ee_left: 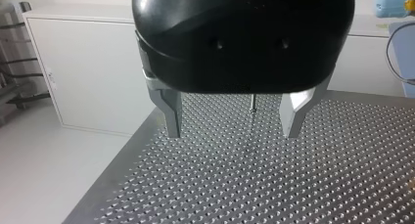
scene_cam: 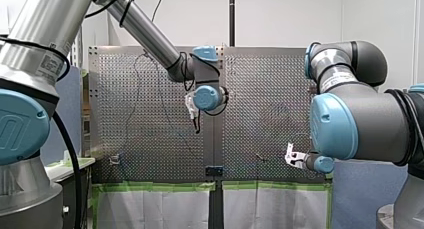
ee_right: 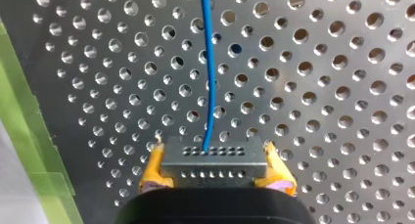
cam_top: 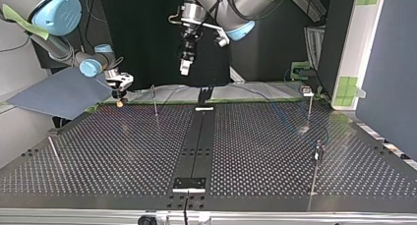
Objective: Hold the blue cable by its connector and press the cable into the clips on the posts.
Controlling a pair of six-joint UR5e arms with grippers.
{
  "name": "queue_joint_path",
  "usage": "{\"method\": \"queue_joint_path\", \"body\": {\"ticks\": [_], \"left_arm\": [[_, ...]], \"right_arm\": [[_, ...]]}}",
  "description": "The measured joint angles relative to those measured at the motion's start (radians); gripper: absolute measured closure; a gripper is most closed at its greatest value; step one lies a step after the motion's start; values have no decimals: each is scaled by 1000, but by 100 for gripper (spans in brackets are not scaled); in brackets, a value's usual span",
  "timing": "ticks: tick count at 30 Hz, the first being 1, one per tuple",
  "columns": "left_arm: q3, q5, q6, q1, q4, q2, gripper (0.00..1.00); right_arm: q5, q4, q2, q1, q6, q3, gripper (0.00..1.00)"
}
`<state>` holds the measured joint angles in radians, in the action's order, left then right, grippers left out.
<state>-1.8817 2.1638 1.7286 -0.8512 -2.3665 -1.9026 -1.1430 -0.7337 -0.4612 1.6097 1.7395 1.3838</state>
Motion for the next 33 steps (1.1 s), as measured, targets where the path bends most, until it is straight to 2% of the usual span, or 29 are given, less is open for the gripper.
{"method": "queue_joint_path", "body": {"ticks": [10,25,33], "left_arm": [[-101,-24,26,14,83,97,2],[-242,-38,31,15,223,97,2],[-322,-41,42,16,287,97,2]], "right_arm": [[0,2,0,1,0,0,100],[-5,10,0,-9,-3,0,100],[-7,33,-5,-18,-21,0,100]]}}
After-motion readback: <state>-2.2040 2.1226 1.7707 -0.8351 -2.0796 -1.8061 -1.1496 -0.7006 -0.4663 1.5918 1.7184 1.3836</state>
